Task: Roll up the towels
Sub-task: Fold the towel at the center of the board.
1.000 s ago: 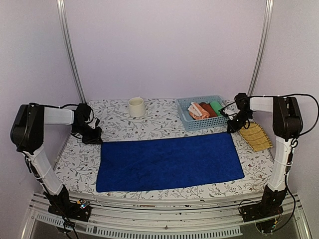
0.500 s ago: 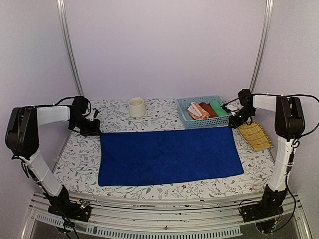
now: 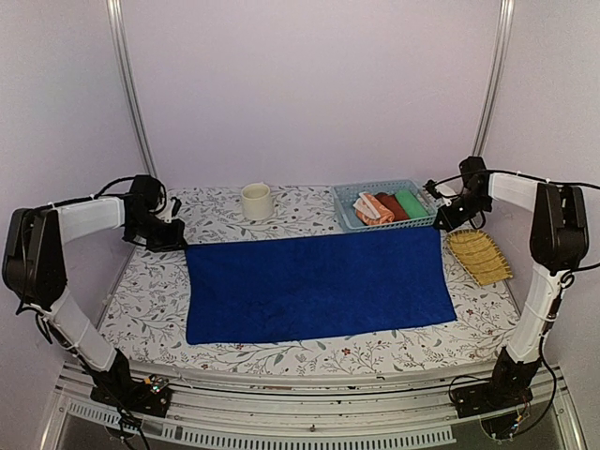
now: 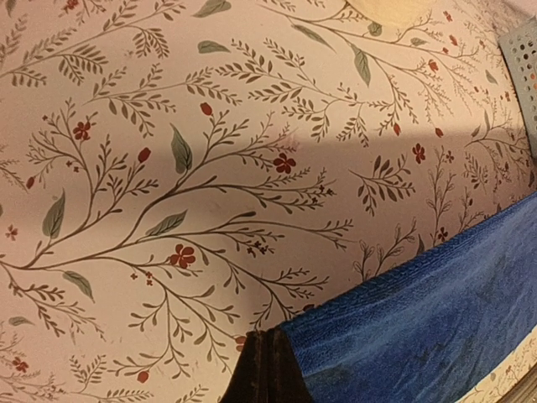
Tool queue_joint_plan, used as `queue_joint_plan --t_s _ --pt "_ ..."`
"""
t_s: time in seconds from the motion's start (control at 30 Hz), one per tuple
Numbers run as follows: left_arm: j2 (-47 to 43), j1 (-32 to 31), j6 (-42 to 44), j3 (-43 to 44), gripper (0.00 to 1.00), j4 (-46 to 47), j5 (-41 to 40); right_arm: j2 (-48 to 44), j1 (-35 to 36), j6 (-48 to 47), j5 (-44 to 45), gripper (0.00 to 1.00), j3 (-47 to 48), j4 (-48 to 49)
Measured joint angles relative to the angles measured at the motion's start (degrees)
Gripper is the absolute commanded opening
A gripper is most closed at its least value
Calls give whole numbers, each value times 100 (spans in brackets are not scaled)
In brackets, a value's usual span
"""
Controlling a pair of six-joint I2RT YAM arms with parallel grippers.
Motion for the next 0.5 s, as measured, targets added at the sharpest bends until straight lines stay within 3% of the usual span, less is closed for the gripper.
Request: queue_joint_plan --t_s 0.3,0.5 --pt "-184 9 -127 -15 0 -234 219 -72 -11 -92 -83 3 -437 85" --pt "-660 9 -273 -269 0 -492 428 -684 -26 -267 -127 3 -1222 81"
